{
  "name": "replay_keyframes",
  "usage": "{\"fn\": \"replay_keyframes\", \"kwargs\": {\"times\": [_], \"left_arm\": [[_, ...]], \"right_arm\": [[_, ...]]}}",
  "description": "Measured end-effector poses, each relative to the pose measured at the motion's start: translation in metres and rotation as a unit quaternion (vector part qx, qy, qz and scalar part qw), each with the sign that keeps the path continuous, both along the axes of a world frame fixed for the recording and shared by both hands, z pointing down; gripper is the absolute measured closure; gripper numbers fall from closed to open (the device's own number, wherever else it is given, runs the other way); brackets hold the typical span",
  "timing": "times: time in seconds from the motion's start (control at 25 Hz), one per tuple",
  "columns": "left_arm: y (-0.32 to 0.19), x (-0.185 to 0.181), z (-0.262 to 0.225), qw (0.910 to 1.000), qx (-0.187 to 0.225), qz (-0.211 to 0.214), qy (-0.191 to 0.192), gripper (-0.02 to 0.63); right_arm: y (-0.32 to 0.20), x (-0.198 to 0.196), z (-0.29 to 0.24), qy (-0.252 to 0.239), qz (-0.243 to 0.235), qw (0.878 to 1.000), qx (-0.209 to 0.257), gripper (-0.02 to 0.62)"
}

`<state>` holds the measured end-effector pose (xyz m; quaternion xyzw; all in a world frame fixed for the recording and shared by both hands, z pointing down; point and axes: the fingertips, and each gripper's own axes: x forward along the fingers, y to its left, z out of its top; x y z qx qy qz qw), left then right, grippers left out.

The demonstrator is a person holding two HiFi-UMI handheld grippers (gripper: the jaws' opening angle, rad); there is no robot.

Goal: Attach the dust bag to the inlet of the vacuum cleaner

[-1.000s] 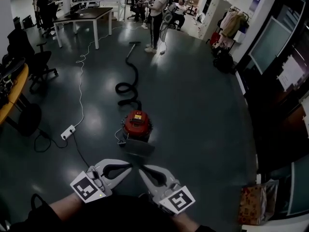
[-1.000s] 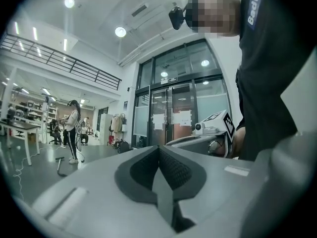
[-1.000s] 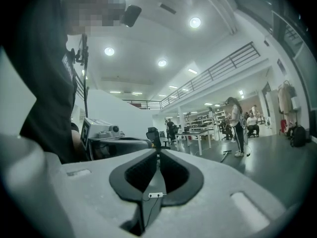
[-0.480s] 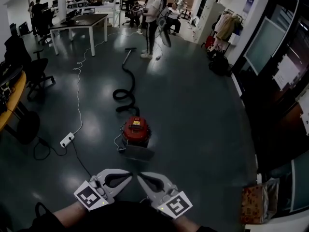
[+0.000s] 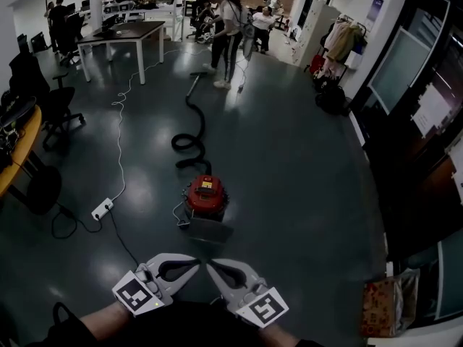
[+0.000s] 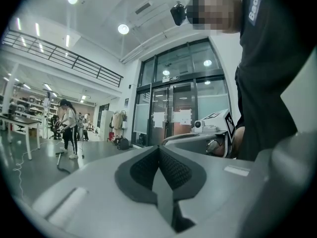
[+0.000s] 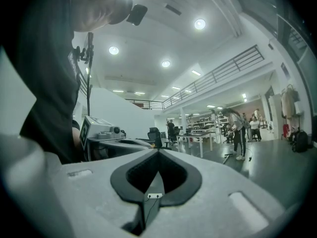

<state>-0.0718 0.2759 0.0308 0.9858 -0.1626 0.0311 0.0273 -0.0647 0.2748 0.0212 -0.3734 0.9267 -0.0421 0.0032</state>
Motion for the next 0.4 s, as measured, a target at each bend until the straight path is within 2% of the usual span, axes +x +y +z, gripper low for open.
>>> {"fn": "replay_keyframes", "kwargs": {"times": [0.4], "left_arm": [[-0.0026,0.0012,0.0036,1.0000,-0.006,0.004,-0.006,0.603]], "right_arm": [[-0.0028,0.0004,0.0047,0.001,-0.001,1.000,-0.007,0.592]]}}
